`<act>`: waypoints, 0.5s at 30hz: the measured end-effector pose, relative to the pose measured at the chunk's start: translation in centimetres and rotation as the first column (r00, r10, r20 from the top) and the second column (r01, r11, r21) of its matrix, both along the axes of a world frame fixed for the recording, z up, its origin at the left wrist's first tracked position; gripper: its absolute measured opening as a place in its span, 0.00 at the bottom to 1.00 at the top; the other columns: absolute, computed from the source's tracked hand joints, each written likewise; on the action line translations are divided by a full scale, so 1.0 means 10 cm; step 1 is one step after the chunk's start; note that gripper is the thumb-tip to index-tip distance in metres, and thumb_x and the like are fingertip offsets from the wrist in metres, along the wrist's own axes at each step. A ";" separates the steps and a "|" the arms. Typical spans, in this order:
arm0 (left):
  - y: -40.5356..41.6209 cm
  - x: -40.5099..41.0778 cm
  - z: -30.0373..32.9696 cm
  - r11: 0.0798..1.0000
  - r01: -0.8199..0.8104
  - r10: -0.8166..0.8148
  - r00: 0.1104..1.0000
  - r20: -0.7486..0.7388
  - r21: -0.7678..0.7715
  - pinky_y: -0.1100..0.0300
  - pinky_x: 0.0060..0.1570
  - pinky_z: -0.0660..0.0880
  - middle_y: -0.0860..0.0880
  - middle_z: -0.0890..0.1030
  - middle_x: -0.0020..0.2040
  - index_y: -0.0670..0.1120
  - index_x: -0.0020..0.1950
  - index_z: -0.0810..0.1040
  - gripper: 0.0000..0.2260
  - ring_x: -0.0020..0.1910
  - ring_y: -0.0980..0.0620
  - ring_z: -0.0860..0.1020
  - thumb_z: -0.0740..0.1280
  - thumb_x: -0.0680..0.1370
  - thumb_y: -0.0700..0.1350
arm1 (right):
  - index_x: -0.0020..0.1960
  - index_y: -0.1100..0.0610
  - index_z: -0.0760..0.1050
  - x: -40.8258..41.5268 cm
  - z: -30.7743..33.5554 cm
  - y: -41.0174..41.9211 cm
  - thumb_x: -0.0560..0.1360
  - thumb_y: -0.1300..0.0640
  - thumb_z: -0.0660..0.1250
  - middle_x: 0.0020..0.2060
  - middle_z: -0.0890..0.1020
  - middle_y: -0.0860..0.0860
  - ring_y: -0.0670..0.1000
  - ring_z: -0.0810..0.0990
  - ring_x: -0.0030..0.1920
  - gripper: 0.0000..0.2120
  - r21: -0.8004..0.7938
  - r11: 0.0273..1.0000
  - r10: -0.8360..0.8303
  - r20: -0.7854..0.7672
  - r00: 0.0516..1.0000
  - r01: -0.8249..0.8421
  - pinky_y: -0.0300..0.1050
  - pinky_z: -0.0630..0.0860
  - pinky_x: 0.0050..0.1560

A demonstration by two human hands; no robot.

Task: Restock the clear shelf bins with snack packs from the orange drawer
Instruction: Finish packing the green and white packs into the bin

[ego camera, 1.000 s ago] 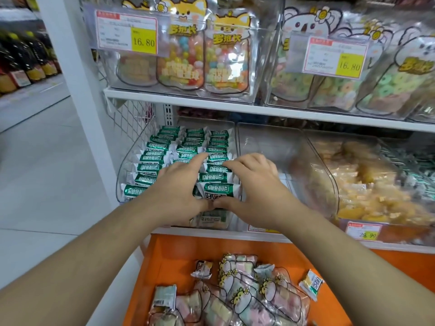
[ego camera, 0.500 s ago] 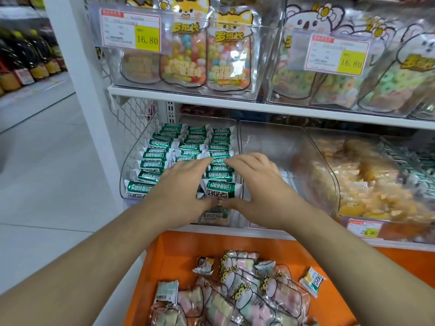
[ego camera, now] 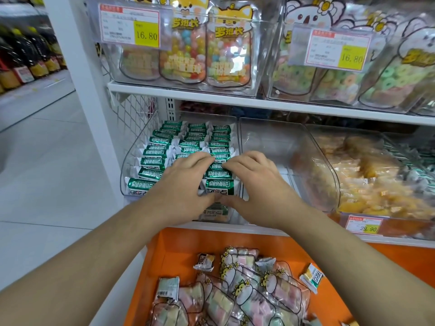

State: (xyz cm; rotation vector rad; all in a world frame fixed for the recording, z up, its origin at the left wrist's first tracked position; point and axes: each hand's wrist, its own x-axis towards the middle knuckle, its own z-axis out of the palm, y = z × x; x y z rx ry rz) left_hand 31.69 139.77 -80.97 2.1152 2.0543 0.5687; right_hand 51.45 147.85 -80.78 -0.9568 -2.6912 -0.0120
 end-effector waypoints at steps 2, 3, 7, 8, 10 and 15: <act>-0.01 0.00 -0.01 1.000 0.007 -0.006 0.997 -0.075 0.010 0.48 0.78 0.60 0.58 0.59 0.81 0.53 0.84 0.57 0.35 0.79 0.50 0.59 0.66 0.81 0.61 | 0.78 0.50 0.68 0.03 0.00 -0.03 0.80 0.37 0.63 0.72 0.74 0.43 0.49 0.63 0.75 0.31 -0.012 1.000 -0.002 -0.018 1.000 0.002 0.50 0.60 0.75; -0.01 0.00 -0.02 1.000 0.006 -0.005 0.993 -0.119 0.006 0.47 0.77 0.59 0.58 0.58 0.82 0.53 0.84 0.57 0.34 0.79 0.49 0.59 0.64 0.82 0.62 | 0.79 0.51 0.67 0.05 0.00 -0.05 0.82 0.40 0.63 0.74 0.74 0.44 0.49 0.62 0.77 0.29 -0.002 1.000 -0.004 -0.020 1.000 0.004 0.50 0.59 0.77; -0.05 0.05 -0.10 0.998 -0.019 0.003 0.962 -0.272 -0.055 0.45 0.79 0.53 0.56 0.49 0.85 0.51 0.86 0.48 0.35 0.81 0.48 0.52 0.54 0.84 0.65 | 0.82 0.53 0.64 0.08 -0.09 -0.11 0.84 0.41 0.52 0.80 0.67 0.47 0.53 0.56 0.83 0.29 0.070 0.997 -0.048 0.085 0.995 0.042 0.56 0.55 0.82; -0.06 0.06 -0.12 0.997 -0.027 0.005 0.957 -0.291 -0.069 0.45 0.80 0.51 0.56 0.46 0.85 0.51 0.86 0.45 0.35 0.82 0.48 0.49 0.51 0.84 0.66 | 0.82 0.52 0.64 0.08 -0.10 -0.12 0.84 0.41 0.49 0.81 0.66 0.47 0.54 0.55 0.83 0.30 0.083 0.995 -0.065 0.112 0.992 0.056 0.57 0.54 0.82; -0.07 0.07 -0.14 0.995 -0.043 0.015 0.955 -0.295 -0.087 0.45 0.81 0.47 0.58 0.41 0.85 0.53 0.86 0.41 0.34 0.83 0.49 0.46 0.44 0.84 0.67 | 0.81 0.52 0.65 0.07 -0.11 -0.14 0.83 0.40 0.45 0.81 0.66 0.48 0.56 0.55 0.83 0.32 0.108 0.991 -0.088 0.138 0.986 0.074 0.60 0.54 0.82; -0.09 0.07 -0.17 0.994 -0.083 0.059 0.956 -0.286 -0.071 0.44 0.82 0.44 0.62 0.40 0.84 0.57 0.85 0.40 0.28 0.84 0.49 0.45 0.37 0.85 0.63 | 0.81 0.48 0.65 0.06 -0.07 -0.14 0.83 0.39 0.39 0.82 0.63 0.46 0.55 0.51 0.84 0.33 0.080 0.995 -0.076 0.118 0.990 0.067 0.61 0.52 0.83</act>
